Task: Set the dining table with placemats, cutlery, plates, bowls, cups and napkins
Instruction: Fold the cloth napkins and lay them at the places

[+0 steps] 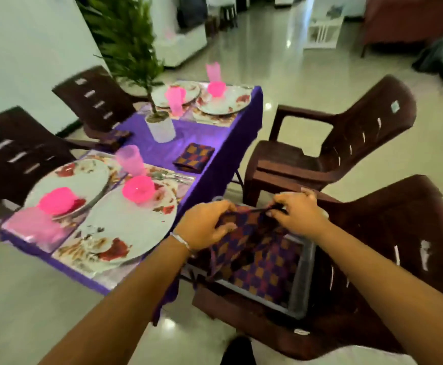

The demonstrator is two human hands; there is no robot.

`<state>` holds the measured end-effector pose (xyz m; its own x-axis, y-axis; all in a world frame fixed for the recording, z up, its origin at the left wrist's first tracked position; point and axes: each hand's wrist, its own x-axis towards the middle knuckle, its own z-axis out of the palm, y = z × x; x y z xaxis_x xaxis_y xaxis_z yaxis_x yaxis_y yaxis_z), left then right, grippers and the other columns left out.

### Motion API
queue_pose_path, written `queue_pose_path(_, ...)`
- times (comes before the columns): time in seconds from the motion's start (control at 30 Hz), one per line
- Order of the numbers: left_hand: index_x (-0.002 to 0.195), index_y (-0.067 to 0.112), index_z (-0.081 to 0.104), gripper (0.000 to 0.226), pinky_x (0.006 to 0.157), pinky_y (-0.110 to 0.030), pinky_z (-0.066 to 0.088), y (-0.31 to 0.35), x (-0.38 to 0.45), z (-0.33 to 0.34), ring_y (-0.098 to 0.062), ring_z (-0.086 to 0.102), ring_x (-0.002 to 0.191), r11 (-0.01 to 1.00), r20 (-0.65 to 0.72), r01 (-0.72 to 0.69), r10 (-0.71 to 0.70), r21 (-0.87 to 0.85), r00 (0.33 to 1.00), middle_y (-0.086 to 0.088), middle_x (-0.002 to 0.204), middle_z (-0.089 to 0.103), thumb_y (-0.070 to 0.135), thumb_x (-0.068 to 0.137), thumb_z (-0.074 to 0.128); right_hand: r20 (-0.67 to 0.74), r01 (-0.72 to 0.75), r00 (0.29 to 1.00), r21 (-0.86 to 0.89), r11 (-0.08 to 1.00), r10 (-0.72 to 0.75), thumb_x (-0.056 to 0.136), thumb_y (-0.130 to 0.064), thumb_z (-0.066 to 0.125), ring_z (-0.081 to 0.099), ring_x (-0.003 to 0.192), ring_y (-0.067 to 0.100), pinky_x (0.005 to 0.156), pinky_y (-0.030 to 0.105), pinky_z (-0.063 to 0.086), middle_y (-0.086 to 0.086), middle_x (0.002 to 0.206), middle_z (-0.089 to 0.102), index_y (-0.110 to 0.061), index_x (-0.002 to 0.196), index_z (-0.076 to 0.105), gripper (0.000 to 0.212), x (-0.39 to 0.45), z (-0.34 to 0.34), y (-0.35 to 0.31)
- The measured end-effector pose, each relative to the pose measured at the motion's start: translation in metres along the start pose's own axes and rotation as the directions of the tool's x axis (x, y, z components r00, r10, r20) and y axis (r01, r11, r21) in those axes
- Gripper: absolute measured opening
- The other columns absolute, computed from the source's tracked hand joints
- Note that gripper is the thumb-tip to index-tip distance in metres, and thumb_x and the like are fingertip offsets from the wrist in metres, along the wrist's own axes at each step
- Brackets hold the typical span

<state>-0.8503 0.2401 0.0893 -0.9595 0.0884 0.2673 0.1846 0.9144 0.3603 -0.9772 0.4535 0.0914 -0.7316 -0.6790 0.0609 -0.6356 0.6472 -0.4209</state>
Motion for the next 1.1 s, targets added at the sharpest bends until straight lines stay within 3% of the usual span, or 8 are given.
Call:
queue_pose_path(0.4,0.094,0.013,0.073,0.016,0.079,-0.036,0.047,0.016,-0.154,-0.192,-0.033,0.062,0.094,0.827,-0.322,0.415,-0.303,0.379,0.897,-0.010,0.095,0.070,0.016,0.078,0.073,-0.322,0.138,0.916,-0.307,0.942,-0.239,0.087,-0.021,0.056,0.042,0.118,0.026,0.099,0.043,0.021,0.001,0.115,0.056,-0.035,0.106,0.070,0.028,-0.001,-0.100,-0.133)
queue_pose_path(0.57,0.098,0.023,0.076,0.018,0.077,-0.036,0.051,0.016,-0.240,-0.245,-0.028,0.065,0.091,0.682,-0.452,0.626,-0.454,0.378,0.768,-0.003,0.092,0.073,0.024,0.080,0.073,-0.381,0.203,0.882,-0.221,0.954,-0.277,0.083,-0.019,0.060,0.059,0.102,0.029,0.086,0.039,0.047,0.004,0.106,0.066,-0.031,0.103,0.074,0.027,0.002,-0.116,-0.186)
queue_pose_path(0.77,0.082,0.019,0.075,0.007,0.067,-0.013,0.049,0.041,-0.299,-0.299,-0.006,0.067,0.071,0.796,-0.543,0.584,-0.564,-0.158,0.622,0.006,0.076,0.073,0.013,0.079,0.076,-0.436,0.298,0.867,0.071,0.952,-0.239,0.078,-0.009,0.061,0.064,0.089,0.032,0.074,0.032,0.047,0.014,0.091,0.072,-0.012,0.091,0.076,0.020,0.020,-0.121,-0.271)
queue_pose_path(0.83,0.088,0.006,0.072,0.014,0.075,-0.023,0.053,0.050,-0.317,-0.323,-0.017,0.069,0.079,0.783,-0.354,0.432,-0.599,-0.448,0.718,-0.005,0.083,0.074,0.016,0.078,0.077,-0.320,0.376,0.909,0.357,0.855,-0.266,0.075,0.000,0.062,0.063,0.079,0.029,0.072,0.031,0.048,0.017,0.080,0.070,-0.013,0.072,0.074,0.018,0.027,-0.132,-0.295)
queue_pose_path(0.93,0.102,-0.001,0.066,0.023,0.082,-0.032,0.054,0.059,-0.350,-0.349,-0.021,0.068,0.089,0.488,0.127,0.297,-0.351,-0.820,0.928,-0.012,0.097,0.070,0.010,0.082,0.071,0.058,0.340,0.878,0.623,0.704,-0.476,0.073,0.012,0.060,0.062,0.068,0.027,0.066,0.027,0.055,0.020,0.075,0.066,-0.010,0.063,0.072,0.027,0.021,-0.150,-0.326)
queue_pose_path(1.0,0.112,0.003,0.066,0.032,0.083,-0.031,0.055,0.058,-0.356,-0.357,-0.020,0.068,0.095,0.438,0.074,0.238,-0.357,-0.867,0.931,-0.011,0.106,0.070,0.013,0.082,0.072,-0.051,0.418,0.890,0.489,0.765,-0.453,0.077,0.009,0.061,0.061,0.065,0.019,0.063,0.022,0.051,0.017,0.073,0.066,-0.009,0.072,0.073,0.022,0.028,-0.151,-0.344)
queue_pose_path(1.03,0.111,0.009,0.069,0.038,0.081,-0.031,0.056,0.056,-0.355,-0.360,-0.020,0.068,0.096,0.477,-0.026,0.220,-0.456,-0.851,0.890,-0.009,0.108,0.070,0.022,0.076,0.079,-0.202,0.456,0.890,0.409,0.790,-0.408,0.077,0.006,0.064,0.059,0.062,0.015,0.062,0.021,0.048,0.014,0.071,0.066,-0.009,0.075,0.073,0.017,0.029,-0.151,-0.353)
queue_pose_path(1.1,0.101,0.022,0.073,0.048,0.075,-0.028,0.057,0.056,-0.352,-0.367,-0.016,0.069,0.091,0.590,-0.241,0.209,-0.592,-0.780,0.769,-0.004,0.104,0.072,0.040,0.060,0.088,-0.178,0.456,0.886,0.500,0.736,-0.428,0.077,0.008,0.067,0.058,0.059,0.017,0.060,0.023,0.053,0.014,0.069,0.062,-0.007,0.071,0.067,0.016,0.025,-0.147,-0.372)
